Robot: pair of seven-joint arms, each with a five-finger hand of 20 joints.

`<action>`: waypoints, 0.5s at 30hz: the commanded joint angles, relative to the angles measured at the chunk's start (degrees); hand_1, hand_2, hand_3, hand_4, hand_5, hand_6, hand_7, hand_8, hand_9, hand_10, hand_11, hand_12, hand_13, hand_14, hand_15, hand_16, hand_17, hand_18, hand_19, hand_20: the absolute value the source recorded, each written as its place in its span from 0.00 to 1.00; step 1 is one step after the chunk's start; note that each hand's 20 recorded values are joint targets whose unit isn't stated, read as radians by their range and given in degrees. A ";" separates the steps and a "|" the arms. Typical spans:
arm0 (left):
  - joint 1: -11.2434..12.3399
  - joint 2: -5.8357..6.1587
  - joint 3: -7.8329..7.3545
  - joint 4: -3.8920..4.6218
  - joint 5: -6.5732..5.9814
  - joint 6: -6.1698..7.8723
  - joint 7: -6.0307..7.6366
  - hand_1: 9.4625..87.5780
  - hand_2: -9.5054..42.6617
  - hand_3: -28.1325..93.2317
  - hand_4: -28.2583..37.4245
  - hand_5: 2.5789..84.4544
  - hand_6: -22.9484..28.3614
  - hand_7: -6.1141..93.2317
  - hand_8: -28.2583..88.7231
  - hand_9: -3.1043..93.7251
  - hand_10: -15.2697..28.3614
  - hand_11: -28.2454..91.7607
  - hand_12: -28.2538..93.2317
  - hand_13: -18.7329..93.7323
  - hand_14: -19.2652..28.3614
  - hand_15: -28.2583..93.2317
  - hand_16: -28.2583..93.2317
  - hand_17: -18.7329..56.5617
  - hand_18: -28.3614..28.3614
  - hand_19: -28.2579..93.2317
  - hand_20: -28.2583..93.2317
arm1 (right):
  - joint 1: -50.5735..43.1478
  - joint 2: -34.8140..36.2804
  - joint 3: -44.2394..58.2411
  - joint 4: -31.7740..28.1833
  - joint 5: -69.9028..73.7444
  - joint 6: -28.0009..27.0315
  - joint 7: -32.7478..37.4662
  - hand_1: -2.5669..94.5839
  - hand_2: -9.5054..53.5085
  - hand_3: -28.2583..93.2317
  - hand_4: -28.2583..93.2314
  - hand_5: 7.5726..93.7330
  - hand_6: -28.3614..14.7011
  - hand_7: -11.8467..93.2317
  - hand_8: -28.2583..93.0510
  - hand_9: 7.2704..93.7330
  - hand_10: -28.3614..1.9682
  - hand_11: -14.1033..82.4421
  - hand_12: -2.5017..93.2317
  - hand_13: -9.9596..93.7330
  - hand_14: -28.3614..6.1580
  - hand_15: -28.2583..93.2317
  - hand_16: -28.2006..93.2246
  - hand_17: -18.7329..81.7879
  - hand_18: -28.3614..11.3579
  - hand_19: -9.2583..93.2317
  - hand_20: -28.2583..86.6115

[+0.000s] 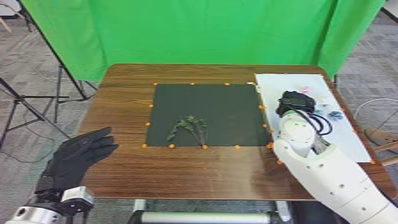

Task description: Arrange flowers

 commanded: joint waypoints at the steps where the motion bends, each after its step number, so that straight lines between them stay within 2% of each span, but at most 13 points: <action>1: 1.10 -0.92 -0.48 -0.07 0.12 -0.09 -0.25 0.22 0.30 0.91 0.21 0.51 0.72 0.19 0.17 0.43 0.85 0.52 0.31 0.41 1.00 0.70 0.14 0.12 0.89 0.71 0.36 | -4.87 0.36 -1.55 1.21 0.98 1.98 -1.87 0.55 0.06 0.85 0.00 0.84 0.59 0.43 0.38 0.85 0.50 0.60 0.35 0.80 0.52 0.83 0.44 0.54 0.06 0.99 0.38; 2: 1.01 -1.24 -0.49 -0.10 0.43 -0.23 -0.58 0.22 0.30 0.91 0.21 0.51 0.72 0.19 0.17 0.43 0.85 0.52 0.31 0.41 1.00 0.70 0.13 0.12 0.89 0.71 0.36 | -4.89 0.66 -1.70 1.15 0.53 2.81 -2.03 0.55 0.06 0.85 0.00 0.84 0.59 0.43 0.38 0.85 0.50 0.60 0.35 0.80 0.52 0.84 0.44 0.54 0.06 0.99 0.39; 3: 1.01 -1.01 -0.36 -0.09 0.25 -0.04 -0.41 0.22 0.30 0.91 0.21 0.51 0.72 0.19 0.17 0.43 0.85 0.52 0.31 0.41 1.00 0.70 0.13 0.12 0.89 0.71 0.36 | -4.92 0.88 -1.63 0.99 0.12 3.52 -2.27 0.55 0.05 0.86 0.00 0.84 0.59 0.43 0.38 0.85 0.50 0.60 0.35 0.80 0.52 0.84 0.44 0.54 0.06 0.99 0.39; 5: 1.55 -0.39 -0.27 -0.13 -0.32 0.46 0.48 0.22 0.30 0.91 0.21 0.51 0.72 0.19 0.17 0.43 0.85 0.52 0.31 0.41 1.00 0.70 0.14 0.12 0.89 0.71 0.36 | -4.83 1.58 -1.68 0.54 0.40 5.16 -3.05 0.55 0.05 0.86 0.00 0.85 0.59 0.42 0.40 0.86 0.49 0.60 0.35 0.80 0.52 0.84 0.45 0.54 0.06 0.99 0.40; 12: 2.61 -0.67 -0.73 -0.32 -0.20 0.66 0.84 0.21 0.29 0.91 0.21 0.51 0.71 0.19 0.17 0.43 0.85 0.52 0.31 0.41 1.00 0.70 0.13 0.12 0.88 0.71 0.36 | -3.73 3.31 -1.81 -1.66 -1.37 10.30 -4.30 0.56 0.04 0.87 0.00 0.86 0.59 0.40 0.44 0.87 0.50 0.59 0.38 0.81 0.52 0.85 0.46 0.54 0.06 0.99 0.44; 13: 2.89 -0.11 -0.64 -0.34 -0.61 1.01 1.31 0.22 0.30 0.91 0.21 0.51 0.71 0.19 0.17 0.43 0.85 0.52 0.31 0.41 1.00 0.70 0.14 0.12 0.88 0.71 0.36 | -3.44 3.60 -1.90 -2.13 -1.64 10.94 -4.49 0.56 0.04 0.87 0.00 0.86 0.59 0.40 0.44 0.87 0.50 0.59 0.38 0.81 0.52 0.85 0.46 0.55 0.06 0.99 0.44; 14: 3.01 -0.19 -0.65 -0.35 -0.59 1.00 1.37 0.22 0.30 0.91 0.21 0.51 0.71 0.19 0.17 0.43 0.85 0.52 0.31 0.41 1.00 0.70 0.14 0.12 0.89 0.71 0.36 | -3.01 3.92 -2.17 -2.53 -1.81 11.56 -4.73 0.56 0.04 0.88 0.00 0.86 0.58 0.40 0.44 0.87 0.50 0.59 0.38 0.81 0.52 0.85 0.46 0.55 0.06 0.99 0.44; 15: 3.27 0.25 -0.67 -0.40 -0.87 1.29 1.78 0.21 0.29 0.91 0.21 0.51 0.71 0.19 0.17 0.43 0.85 0.52 0.31 0.41 1.00 0.70 0.14 0.12 0.89 0.71 0.36 | -2.63 4.00 -2.23 -2.96 -1.78 12.12 -5.03 0.56 0.04 0.88 0.00 0.87 0.58 0.40 0.44 0.87 0.50 0.59 0.38 0.81 0.53 0.85 0.46 0.55 0.05 0.99 0.44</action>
